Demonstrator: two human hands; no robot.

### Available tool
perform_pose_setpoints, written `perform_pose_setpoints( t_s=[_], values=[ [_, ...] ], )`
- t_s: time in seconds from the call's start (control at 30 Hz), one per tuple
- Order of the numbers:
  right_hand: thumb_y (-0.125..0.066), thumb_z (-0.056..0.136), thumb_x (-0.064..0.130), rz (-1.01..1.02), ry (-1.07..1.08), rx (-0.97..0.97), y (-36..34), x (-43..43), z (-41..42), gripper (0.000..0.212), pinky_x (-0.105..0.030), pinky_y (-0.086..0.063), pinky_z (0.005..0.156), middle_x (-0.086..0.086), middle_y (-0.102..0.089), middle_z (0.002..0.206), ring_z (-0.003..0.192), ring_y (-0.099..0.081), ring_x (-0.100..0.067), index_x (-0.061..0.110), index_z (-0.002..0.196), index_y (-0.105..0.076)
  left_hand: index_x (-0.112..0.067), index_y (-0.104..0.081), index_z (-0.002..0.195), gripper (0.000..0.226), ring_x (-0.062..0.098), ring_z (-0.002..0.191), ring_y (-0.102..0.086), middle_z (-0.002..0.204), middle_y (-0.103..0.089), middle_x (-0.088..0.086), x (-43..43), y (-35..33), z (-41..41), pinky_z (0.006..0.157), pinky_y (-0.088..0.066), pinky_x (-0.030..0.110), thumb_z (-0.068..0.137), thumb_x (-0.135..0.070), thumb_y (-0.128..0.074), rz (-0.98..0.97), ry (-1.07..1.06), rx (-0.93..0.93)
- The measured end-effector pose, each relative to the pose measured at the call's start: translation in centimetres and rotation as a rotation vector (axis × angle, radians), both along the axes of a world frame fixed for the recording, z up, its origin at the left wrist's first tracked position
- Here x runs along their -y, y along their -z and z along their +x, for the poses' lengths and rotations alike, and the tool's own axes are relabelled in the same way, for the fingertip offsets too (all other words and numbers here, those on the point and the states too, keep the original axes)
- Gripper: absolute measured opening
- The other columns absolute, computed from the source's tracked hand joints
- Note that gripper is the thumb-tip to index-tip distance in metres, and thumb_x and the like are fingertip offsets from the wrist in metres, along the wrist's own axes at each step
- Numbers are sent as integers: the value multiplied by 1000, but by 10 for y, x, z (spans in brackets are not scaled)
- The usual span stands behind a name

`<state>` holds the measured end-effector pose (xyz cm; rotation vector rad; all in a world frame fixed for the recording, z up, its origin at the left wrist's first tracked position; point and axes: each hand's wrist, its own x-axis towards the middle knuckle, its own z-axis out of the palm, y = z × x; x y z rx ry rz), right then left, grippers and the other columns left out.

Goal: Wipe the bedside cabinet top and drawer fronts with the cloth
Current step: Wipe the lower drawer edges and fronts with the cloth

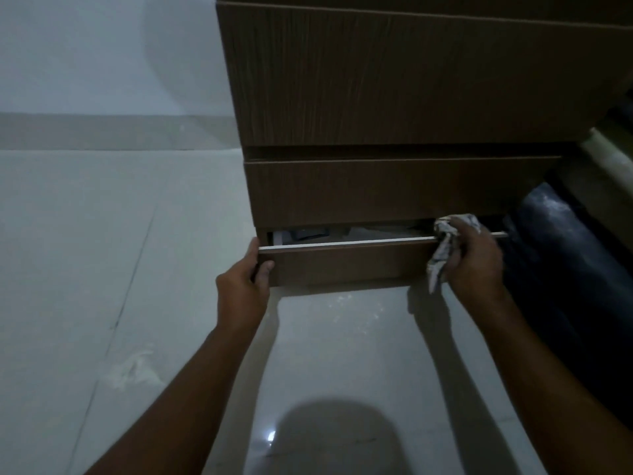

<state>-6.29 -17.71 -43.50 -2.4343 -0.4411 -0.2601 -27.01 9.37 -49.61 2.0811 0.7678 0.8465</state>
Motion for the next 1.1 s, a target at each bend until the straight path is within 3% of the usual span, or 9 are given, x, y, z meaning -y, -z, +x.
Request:
perform_pose_setpoints(
  t_s=[0.17, 0.33, 0.4, 0.47, 0.53, 0.67, 0.83, 0.97, 1.1],
  values=[
    [-45, 92, 10, -3, -271, -109, 6, -74, -59, 52, -28, -38, 104, -11, -44, 146, 129, -47, -28, 23, 142, -50, -2, -57, 140, 46, 16, 83, -67, 103, -76, 18, 2, 0, 3, 80, -43, 9, 95, -7, -66, 42, 6, 2],
    [-63, 90, 16, -303, -510, -91, 20, -139, -105, 83, -48, -30, 117, -9, -1, 165, 151, -6, -31, 40, 155, -17, 0, -56, 139, 47, 14, 83, -65, 103, -75, 21, 3, -1, 2, 81, -38, 1, 93, -2, -66, 81, 8, 9],
    [-65, 90, 23, -359, -573, 34, 27, -156, -120, 78, -49, -24, 119, -16, -11, 163, 149, -13, -35, 34, 155, -22, 1, -57, 138, 47, 13, 80, -63, 102, -75, 21, 4, -2, 2, 77, -34, -8, 92, 2, -67, 98, 11, 12],
    [-72, 83, 27, -338, -587, 247, 37, -167, -125, 69, -48, -31, 114, -20, -42, 148, 137, -36, -37, 25, 147, -44, 0, -56, 139, 49, 13, 76, -63, 100, -75, 14, 5, -3, 2, 74, -33, -10, 91, 4, -65, 89, 25, 14],
    [-73, 79, 26, -272, -586, 313, 48, -171, -118, 63, -48, -35, 111, -19, -55, 131, 124, -47, -36, 19, 139, -54, 1, -55, 140, 49, 13, 75, -63, 100, -74, 9, 5, -1, 1, 74, -34, -10, 92, 5, -64, 85, 21, 19],
    [-76, 75, 36, -279, -565, 221, 53, -151, -94, 71, -52, -39, 106, -15, -54, 131, 121, -51, -35, 23, 139, -48, 0, -56, 139, 47, 14, 90, -66, 112, -73, 19, 5, 3, 3, 84, -36, -9, 93, -1, -66, 69, -10, 38],
    [-84, 62, 27, -207, -444, 308, 59, -102, -52, 71, -46, -38, 99, -20, -63, 116, 110, -52, -34, 17, 128, -61, -2, -61, 134, 44, 14, 101, -66, 120, -69, 9, 3, 5, 3, 94, -39, -3, 91, -4, -70, 5, -33, 66],
    [-78, 70, 29, -282, -331, 213, 57, -60, -24, 63, -58, -42, 101, -21, -59, 126, 119, -53, -41, 14, 129, -62, -4, -62, 133, 44, 15, 105, -68, 120, -63, -3, 2, 4, 3, 100, -48, 19, 90, -5, -72, -13, -29, 75],
    [-72, 72, 18, -242, -196, 221, 46, -18, -2, 57, -57, -41, 105, -20, -57, 128, 122, -46, -38, 13, 128, -60, -3, -63, 132, 43, 15, 107, -67, 121, -64, -1, 4, 3, 2, 98, -44, 5, 90, -5, -72, -67, -33, 102]
  ],
)
